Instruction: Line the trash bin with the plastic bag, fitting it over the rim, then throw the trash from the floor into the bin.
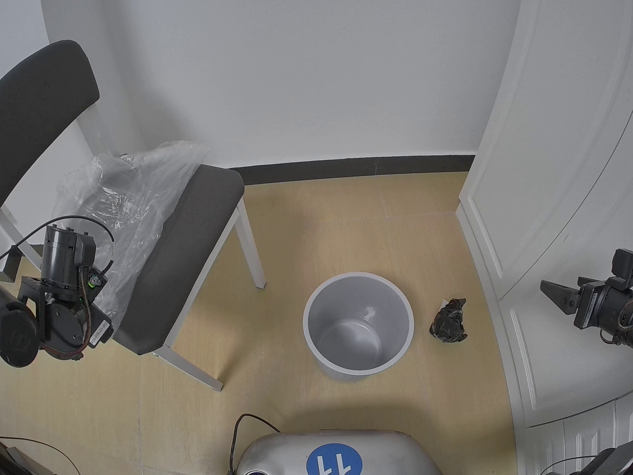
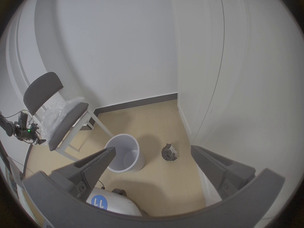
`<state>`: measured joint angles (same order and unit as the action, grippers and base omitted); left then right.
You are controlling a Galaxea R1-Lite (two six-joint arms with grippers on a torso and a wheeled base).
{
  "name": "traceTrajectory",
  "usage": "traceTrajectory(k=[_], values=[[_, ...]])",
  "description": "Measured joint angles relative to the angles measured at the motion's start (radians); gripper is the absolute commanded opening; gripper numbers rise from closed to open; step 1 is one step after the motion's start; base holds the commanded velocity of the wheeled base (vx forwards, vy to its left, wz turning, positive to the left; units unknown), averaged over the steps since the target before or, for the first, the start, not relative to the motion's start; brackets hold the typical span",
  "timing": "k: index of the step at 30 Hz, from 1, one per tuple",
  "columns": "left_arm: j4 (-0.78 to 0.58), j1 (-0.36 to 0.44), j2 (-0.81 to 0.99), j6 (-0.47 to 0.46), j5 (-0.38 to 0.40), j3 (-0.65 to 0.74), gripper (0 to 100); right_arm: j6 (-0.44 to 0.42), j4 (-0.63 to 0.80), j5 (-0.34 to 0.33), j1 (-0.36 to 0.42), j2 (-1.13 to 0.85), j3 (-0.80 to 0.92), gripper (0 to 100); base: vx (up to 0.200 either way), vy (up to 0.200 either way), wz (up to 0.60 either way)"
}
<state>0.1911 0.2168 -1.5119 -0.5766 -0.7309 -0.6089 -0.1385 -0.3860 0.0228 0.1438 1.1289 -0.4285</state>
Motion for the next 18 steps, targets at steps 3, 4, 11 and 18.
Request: traceTrajectory(k=[3,4,11,18], values=[[0.000,0.001,-0.010,-0.003,-0.020,-0.001,100,-0.001,0.000,-0.003,0.000,0.000,0.000,100,0.000,0.000,0.00],[0.000,0.002,-0.013,-0.003,-0.020,-0.002,100,-0.001,0.000,-0.003,0.000,0.000,0.000,100,0.000,0.000,0.00],[0.006,0.015,-0.039,-0.002,-0.077,-0.001,100,-0.001,0.000,-0.003,0.000,0.000,0.001,100,0.000,0.000,0.00],[0.113,0.027,-0.077,-0.002,-0.094,0.010,100,-0.001,0.000,-0.003,0.000,-0.001,0.001,100,0.000,0.000,0.00]])
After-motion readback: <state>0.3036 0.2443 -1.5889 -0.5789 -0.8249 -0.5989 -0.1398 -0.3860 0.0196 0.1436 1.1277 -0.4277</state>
